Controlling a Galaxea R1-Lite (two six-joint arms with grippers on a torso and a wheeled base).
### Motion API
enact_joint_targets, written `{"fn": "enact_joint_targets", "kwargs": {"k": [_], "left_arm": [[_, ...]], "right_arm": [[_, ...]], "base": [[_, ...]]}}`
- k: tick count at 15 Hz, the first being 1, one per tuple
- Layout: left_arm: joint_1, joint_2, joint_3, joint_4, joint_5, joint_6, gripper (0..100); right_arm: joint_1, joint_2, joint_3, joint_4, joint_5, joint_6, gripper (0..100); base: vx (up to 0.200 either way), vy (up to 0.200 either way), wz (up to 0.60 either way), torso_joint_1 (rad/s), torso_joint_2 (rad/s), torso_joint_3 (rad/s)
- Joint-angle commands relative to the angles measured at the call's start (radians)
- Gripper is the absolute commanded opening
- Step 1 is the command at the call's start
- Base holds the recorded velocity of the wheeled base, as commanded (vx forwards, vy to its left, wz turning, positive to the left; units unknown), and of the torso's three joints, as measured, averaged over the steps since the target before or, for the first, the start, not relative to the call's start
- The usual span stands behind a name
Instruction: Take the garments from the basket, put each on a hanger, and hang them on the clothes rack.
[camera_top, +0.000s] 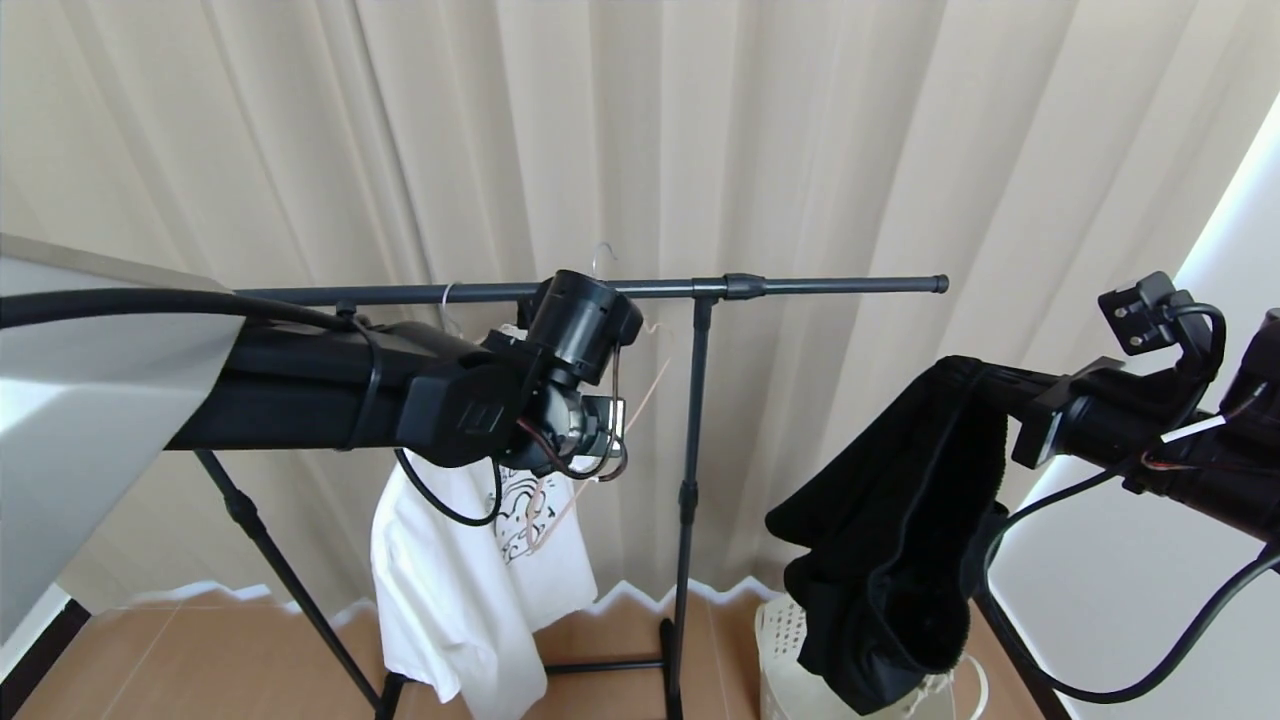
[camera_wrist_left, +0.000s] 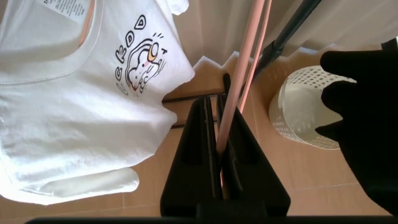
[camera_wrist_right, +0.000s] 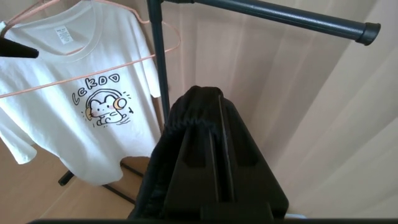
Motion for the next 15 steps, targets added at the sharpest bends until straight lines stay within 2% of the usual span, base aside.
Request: {"fn": "enact_joint_targets", "kwargs": {"k": [1,4,8,9,10,11,12,13,14,15], "left_arm": [[-0.002,-0.078,0.102,-0.054,-0.001,0.006,0],[-0.016,-0.18,0.282,-0.122,-0.001,0.004,0],[-0.056,-0.331,0.513,-0.208,-0.001,0.007,0],[-0.063,-0.397,0.639,-0.295,-0.002,0.03,0],[-0.063,-0.432,0.736,-0.375,-0.004,0.07,0],[-0.063,-0.47,0.839,-0.498,-0.011,0.107,0],[-0.063,-0.483,0.883,-0.565,-0.018,0.127,0],[-0.059,-0.506,1.004,-0.741,-0.047,0.197,0],[-0.043,-0.521,1.107,-0.87,-0.088,0.245,0],[-0.039,-0.536,1.164,-0.918,-0.125,0.251,0]], "right_arm": [[0.004,-0.001,0.0,0.0,0.0,0.0,0],[0.032,-0.004,0.003,0.0,-0.018,0.0,0],[0.148,-0.013,0.004,0.0,-0.138,0.001,0],[0.207,-0.013,-0.005,0.0,-0.25,0.003,0],[0.245,-0.013,-0.011,0.0,-0.316,0.003,0],[0.277,-0.013,-0.014,0.0,-0.369,0.001,0],[0.291,-0.013,-0.014,0.0,-0.394,0.001,0],[0.331,-0.013,-0.022,0.001,-0.469,-0.002,0],[0.374,-0.001,-0.039,0.001,-0.562,-0.002,0],[0.401,0.013,-0.052,0.001,-0.622,-0.002,0]], "base": [[0.0,0.0,0.0,0.0,0.0,0.0],[0.0,0.0,0.0,0.0,0.0,0.0],[0.0,0.0,0.0,0.0,0.0,0.0],[0.0,0.0,0.0,0.0,0.0,0.0],[0.0,0.0,0.0,0.0,0.0,0.0],[0.0,0.0,0.0,0.0,0.0,0.0],[0.0,0.0,0.0,0.0,0.0,0.0],[0.0,0.0,0.0,0.0,0.0,0.0],[0.0,0.0,0.0,0.0,0.0,0.0],[0.0,0.0,0.0,0.0,0.0,0.0]]}}
